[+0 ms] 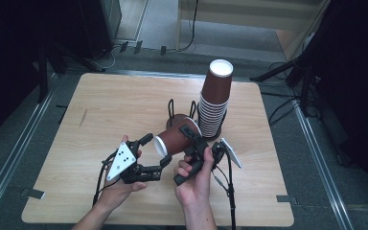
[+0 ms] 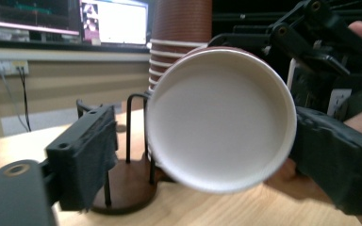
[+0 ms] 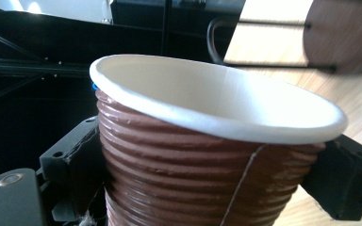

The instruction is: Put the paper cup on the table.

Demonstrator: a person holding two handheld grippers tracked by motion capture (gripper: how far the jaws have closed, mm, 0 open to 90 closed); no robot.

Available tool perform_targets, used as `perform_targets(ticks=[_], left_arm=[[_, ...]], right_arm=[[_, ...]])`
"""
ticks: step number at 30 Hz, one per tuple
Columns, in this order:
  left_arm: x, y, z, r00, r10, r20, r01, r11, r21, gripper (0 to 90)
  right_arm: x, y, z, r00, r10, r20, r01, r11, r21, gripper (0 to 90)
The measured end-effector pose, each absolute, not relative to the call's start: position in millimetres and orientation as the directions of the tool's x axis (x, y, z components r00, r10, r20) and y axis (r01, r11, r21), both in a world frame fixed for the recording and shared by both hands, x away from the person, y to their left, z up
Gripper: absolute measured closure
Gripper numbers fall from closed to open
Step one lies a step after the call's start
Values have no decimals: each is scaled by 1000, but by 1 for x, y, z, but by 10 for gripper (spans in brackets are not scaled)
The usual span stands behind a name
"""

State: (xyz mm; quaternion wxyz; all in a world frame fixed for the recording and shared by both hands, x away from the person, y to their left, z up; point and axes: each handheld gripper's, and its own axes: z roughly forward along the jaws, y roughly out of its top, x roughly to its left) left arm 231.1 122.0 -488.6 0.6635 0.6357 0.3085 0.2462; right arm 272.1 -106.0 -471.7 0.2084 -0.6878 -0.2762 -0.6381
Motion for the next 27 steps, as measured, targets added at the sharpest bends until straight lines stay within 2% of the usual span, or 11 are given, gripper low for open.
perform_targets(ticks=[4,7,14,17,22,27], left_arm=[[230,130,-491,693,712,-111,99,59,993,0],[230,139,-495,675,724,-143,133,70,989,0],[227,169,-521,617,775,-138,204,12,979,0],[226,181,-527,603,785,-141,207,17,978,0],[223,192,-532,588,797,-137,206,17,978,0],[223,204,-534,559,818,-138,210,21,978,0]], right_arm=[[273,-115,-469,-13,180,984,621,-770,149,109],[273,-122,-469,-29,245,969,600,-771,212,109],[269,-132,-472,-58,432,900,558,-733,388,108],[267,-139,-474,-88,469,879,548,-714,436,107],[264,-152,-477,-98,482,871,531,-715,455,107],[262,-163,-480,-115,553,825,514,-678,526,107]])
